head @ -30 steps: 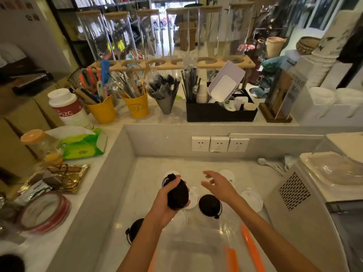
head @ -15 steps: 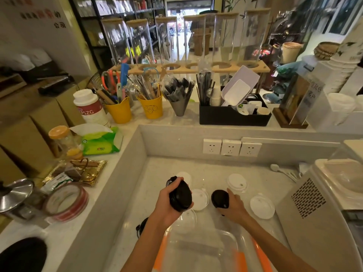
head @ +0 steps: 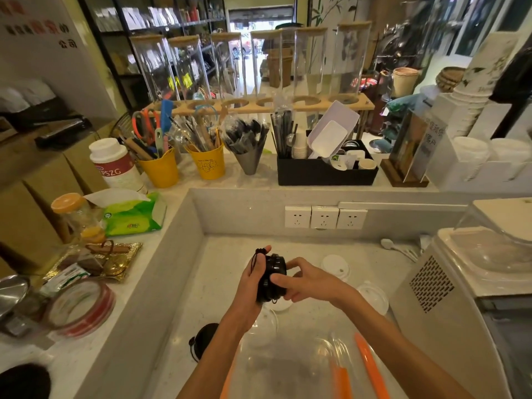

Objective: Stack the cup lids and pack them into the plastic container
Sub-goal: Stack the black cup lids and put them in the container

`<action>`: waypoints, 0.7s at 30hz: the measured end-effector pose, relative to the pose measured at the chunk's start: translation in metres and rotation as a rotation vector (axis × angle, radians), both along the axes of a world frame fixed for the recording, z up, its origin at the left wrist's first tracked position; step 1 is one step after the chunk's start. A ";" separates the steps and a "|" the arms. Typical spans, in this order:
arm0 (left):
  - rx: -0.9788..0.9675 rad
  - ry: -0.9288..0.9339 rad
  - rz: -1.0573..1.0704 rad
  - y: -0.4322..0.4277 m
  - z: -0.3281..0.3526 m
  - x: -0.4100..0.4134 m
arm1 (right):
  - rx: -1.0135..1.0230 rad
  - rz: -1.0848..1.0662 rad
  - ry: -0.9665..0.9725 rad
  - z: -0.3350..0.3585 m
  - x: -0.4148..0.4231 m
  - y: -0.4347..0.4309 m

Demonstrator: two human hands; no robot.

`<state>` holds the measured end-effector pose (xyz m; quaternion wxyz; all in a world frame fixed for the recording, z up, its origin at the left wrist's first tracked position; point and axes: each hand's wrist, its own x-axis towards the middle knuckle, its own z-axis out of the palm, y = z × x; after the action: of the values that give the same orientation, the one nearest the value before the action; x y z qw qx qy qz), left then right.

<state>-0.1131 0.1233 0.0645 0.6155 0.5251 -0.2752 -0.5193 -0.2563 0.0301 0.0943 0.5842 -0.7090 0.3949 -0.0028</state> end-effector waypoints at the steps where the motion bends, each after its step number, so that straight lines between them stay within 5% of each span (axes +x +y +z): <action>1: -0.011 -0.011 0.008 0.001 0.003 -0.001 | 0.018 -0.002 -0.002 0.002 0.001 0.003; 10: -0.098 0.029 0.105 0.014 0.015 -0.009 | 0.015 0.019 -0.010 0.017 0.010 0.014; 21: -0.274 -0.257 0.101 0.032 0.042 -0.008 | 0.657 0.068 -0.174 0.031 0.012 0.028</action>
<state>-0.1213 0.1549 0.1065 0.6664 0.5113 -0.3930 -0.3743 -0.2444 0.0584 0.1250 0.8127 -0.4928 0.2996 0.0834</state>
